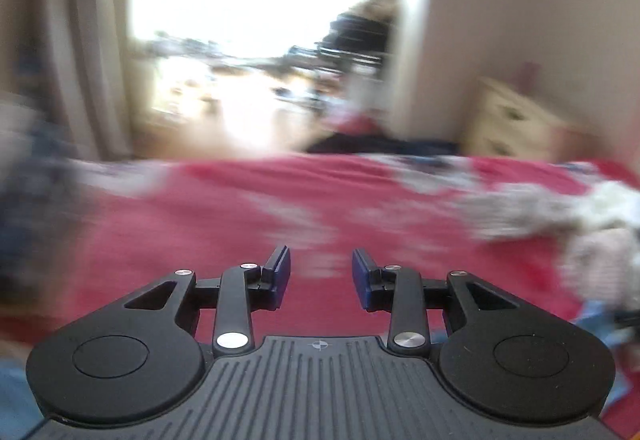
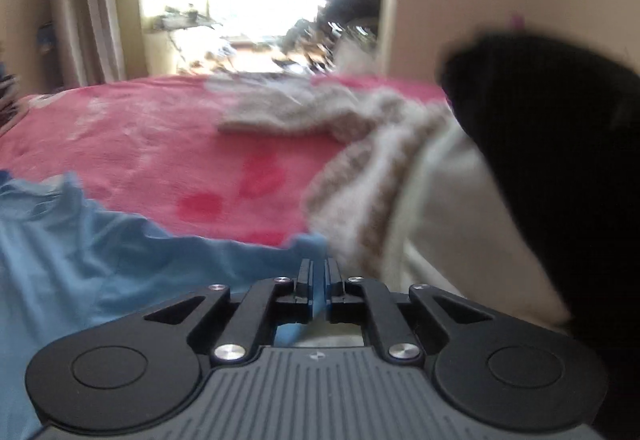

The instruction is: Fold clothes

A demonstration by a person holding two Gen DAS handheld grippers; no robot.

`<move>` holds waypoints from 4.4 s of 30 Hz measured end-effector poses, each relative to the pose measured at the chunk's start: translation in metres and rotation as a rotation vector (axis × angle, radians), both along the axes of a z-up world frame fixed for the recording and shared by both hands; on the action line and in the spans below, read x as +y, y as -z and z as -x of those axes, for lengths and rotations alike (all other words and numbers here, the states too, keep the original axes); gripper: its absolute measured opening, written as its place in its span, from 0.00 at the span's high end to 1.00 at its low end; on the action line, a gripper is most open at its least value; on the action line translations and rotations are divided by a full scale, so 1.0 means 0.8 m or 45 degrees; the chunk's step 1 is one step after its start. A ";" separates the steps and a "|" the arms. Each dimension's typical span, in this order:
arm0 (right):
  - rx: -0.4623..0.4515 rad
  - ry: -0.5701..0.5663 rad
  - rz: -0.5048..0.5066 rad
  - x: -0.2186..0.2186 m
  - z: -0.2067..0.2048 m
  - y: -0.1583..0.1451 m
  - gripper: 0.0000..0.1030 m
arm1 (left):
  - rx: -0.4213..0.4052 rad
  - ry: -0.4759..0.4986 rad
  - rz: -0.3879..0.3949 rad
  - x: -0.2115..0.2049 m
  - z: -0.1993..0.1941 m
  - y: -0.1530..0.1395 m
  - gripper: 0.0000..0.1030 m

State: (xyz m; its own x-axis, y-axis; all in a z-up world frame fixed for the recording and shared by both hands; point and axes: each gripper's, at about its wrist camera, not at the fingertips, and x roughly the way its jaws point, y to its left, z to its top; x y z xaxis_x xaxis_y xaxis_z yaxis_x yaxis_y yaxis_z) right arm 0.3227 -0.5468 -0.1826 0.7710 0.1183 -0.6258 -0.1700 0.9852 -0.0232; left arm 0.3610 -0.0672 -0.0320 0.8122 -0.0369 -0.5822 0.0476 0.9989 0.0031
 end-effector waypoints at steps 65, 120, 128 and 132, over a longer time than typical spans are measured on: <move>0.414 -0.693 -0.075 0.151 0.185 -0.048 0.86 | 0.564 0.565 -0.102 0.081 0.353 0.126 0.64; 0.311 -1.214 -0.235 0.372 0.279 0.018 0.84 | 0.677 0.326 -0.180 -0.021 0.222 0.163 0.63; 0.488 -1.751 -0.363 0.411 0.374 0.010 0.88 | 0.721 0.204 -0.221 -0.017 0.218 0.159 0.61; 0.276 -1.314 -0.371 0.401 0.267 -0.015 0.84 | 0.715 0.184 -0.278 -0.022 0.218 0.157 0.61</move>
State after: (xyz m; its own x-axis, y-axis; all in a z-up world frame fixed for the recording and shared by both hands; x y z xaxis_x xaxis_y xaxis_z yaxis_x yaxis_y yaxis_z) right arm 0.1091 -0.2258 -0.1704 0.0928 0.8097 -0.5795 -0.8893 0.3291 0.3174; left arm 0.1865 -0.0848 -0.1579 0.3756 0.0446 -0.9257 0.2362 0.9613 0.1422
